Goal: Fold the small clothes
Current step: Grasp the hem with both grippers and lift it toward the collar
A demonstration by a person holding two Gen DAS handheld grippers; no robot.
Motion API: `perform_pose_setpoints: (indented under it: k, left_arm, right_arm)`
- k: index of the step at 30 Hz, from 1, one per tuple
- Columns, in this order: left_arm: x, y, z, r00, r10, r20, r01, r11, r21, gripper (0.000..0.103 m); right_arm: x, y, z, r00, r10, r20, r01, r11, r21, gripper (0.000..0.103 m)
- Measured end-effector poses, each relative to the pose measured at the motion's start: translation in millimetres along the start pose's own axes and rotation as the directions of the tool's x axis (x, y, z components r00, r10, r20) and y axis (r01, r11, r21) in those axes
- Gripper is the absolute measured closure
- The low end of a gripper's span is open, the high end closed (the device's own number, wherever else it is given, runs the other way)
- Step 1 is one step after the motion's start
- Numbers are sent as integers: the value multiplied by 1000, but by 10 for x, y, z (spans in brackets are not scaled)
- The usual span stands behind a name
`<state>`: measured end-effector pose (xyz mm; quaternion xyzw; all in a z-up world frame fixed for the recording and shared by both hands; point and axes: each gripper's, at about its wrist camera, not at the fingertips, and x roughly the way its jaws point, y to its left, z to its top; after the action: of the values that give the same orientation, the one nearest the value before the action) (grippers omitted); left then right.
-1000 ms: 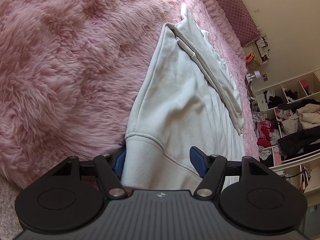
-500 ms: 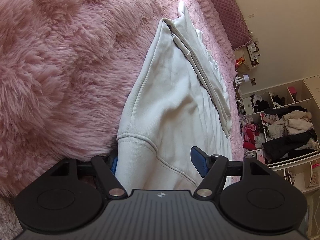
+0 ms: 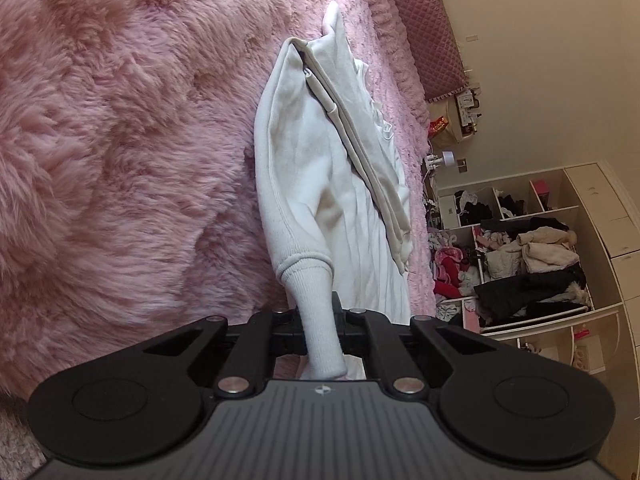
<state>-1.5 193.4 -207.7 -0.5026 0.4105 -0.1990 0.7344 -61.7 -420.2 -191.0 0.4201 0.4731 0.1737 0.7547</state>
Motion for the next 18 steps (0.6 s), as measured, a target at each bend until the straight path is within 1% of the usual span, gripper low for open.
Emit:
perform_pose_setpoints:
  k: [3,4,8,10,15,18]
  left_arm:
    - [29,-142,113,999,-48,15,47,997,56,97]
    - [48,-198,181,997,-77,21,75,995,73,97]
    - [142,-381,455,987,-153,45,148,983,105,97]
    - [228,-466,638,983,-178,50,172,979,111,97]
    - [498,-653,1171,978,-205,50,196,970,140,97]
    - [691,-789,1489,976,-212,57,199,964,175,97]
  right_arm:
    - [-47,111,110,998,50,45,-50,999,1,102]
    - [-51,149,148,996,63,56,-63,998,-4,103]
    - [-25,322,407,988,96,121,-95,995,-14,103]
    - [13,383,550,981,114,156,-115,993,-3,103]
    - [112,519,1065,960,116,257,-127,991,30,103]
    - [218,567,1442,950,106,293,-121,992,32,103]
